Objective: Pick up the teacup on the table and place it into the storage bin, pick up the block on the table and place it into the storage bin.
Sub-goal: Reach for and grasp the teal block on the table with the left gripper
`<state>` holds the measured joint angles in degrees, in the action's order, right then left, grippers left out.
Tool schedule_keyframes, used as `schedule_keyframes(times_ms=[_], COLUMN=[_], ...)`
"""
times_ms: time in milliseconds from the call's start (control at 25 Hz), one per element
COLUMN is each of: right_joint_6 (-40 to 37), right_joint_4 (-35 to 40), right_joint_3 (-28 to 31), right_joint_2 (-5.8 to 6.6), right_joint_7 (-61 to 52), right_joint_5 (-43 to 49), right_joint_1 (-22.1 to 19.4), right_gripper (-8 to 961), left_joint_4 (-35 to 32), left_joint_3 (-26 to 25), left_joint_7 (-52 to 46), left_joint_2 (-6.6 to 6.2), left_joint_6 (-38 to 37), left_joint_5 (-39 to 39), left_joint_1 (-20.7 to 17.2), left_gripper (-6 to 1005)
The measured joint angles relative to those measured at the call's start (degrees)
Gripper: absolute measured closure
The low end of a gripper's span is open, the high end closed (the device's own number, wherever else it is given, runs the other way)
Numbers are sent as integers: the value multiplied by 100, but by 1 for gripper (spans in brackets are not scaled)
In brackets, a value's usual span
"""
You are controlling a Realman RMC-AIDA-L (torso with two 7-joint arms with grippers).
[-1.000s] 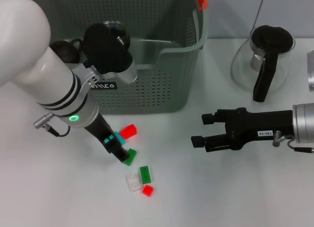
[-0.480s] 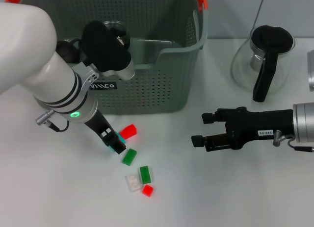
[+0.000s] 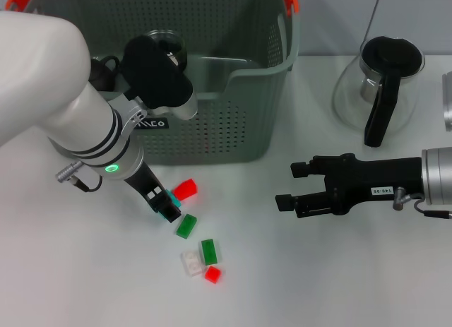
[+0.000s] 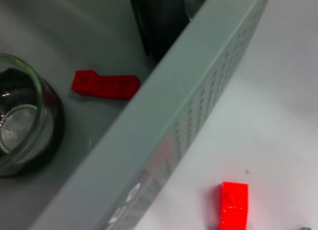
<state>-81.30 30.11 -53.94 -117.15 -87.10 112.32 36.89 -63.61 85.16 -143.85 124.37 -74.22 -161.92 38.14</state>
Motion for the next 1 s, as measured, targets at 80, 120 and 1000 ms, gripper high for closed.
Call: schedule_keyframes(times_ms=[80, 120, 1000], right_joint_6=[0, 1, 47], right_joint_4=[-4, -4, -12], right_joint_3=[4, 4, 9], right_joint_2=[4, 6, 8], right_joint_7=[0, 0, 0], right_joint_5=[0, 0, 0], right_joint_1=[-4, -4, -7], right_gripper=[37, 37, 36], left_joint_4=[1, 2, 77], left_joint_3=[4, 7, 260], left_joint_7=[-1, -2, 46], left_joint_2=[0, 0, 8], left_joint_6=[21, 29, 79], left_joint_5=[-18, -22, -24], left_joint_1=[0, 0, -17], left_gripper=[116, 116, 257])
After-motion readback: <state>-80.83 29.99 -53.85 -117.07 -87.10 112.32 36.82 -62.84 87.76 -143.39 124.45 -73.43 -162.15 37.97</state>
